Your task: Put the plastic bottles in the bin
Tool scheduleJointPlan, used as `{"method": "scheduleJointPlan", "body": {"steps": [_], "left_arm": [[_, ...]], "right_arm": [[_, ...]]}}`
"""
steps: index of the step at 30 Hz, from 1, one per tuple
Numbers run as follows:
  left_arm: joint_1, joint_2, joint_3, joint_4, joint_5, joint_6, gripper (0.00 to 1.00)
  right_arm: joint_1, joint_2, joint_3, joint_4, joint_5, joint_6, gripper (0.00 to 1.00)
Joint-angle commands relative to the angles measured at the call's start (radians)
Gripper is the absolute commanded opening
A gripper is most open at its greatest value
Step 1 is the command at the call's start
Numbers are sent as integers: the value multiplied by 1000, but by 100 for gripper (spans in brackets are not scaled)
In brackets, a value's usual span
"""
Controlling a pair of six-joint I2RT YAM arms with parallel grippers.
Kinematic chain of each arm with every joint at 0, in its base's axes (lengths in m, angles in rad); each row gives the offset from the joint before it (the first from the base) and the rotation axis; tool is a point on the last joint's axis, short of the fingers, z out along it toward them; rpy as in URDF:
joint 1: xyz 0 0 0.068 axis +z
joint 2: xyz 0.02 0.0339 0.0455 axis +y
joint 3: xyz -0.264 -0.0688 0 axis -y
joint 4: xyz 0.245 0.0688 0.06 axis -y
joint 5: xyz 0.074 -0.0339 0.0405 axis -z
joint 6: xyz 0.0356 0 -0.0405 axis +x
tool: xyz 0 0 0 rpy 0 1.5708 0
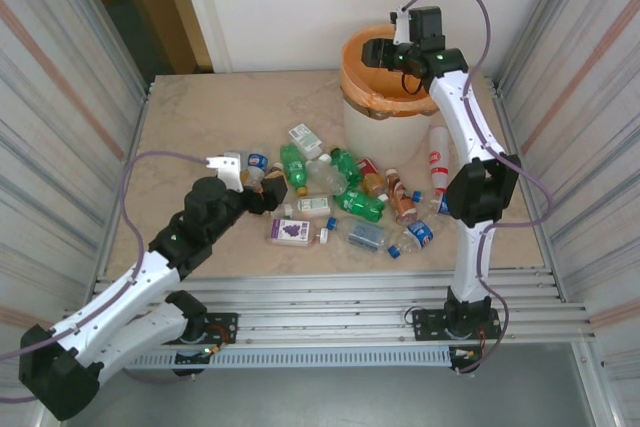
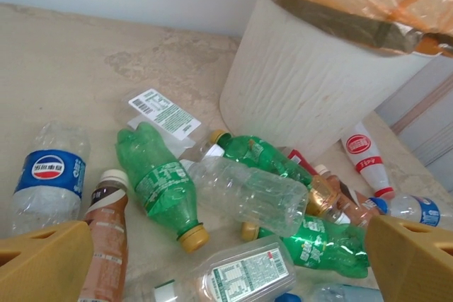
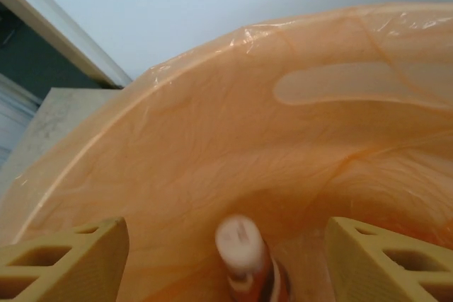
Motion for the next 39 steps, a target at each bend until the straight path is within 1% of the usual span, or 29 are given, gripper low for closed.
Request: {"method": "scheduleJointPlan", "body": {"steps": [1, 9, 11, 13, 14, 18, 21, 25, 30, 32, 34, 39], "left_arm": [[10, 8, 42, -48, -39, -29, 99], [78, 25, 39, -117, -28, -112, 99], [102, 28, 38, -141, -19, -138, 99], [127, 34, 36, -162, -10, -162, 99], [143, 38, 34, -176, -5, -175, 99], [213, 61, 34, -231, 29, -206, 99], [268, 83, 31, -262, 60, -218, 99], [329, 121, 35, -282, 85, -221, 99], [387, 201, 60, -326, 91, -211, 99], [403, 251, 85, -356, 89, -193, 99], [419, 303, 111, -380, 93, -174, 99], [438, 454, 189, -422, 95, -109, 97]], "right_arm": [[7, 17, 66, -59, 21, -33, 76], [8, -33, 99, -97, 44, -55, 88], [8, -59, 98, -107, 57, -63, 92], [7, -85, 97, -120, 73, -62, 98], [7, -100, 97, -127, 80, -61, 100], [7, -160, 90, -177, 114, -60, 98], [6, -223, 45, -207, 163, -57, 98], [7, -341, -112, -187, 230, -47, 98], [3, -531, -384, -109, 304, -15, 98], [-6, -618, -534, -66, 326, 3, 98], [-22, -694, -640, -41, 335, 27, 98], [-53, -843, -835, -26, 358, 87, 98]]}}
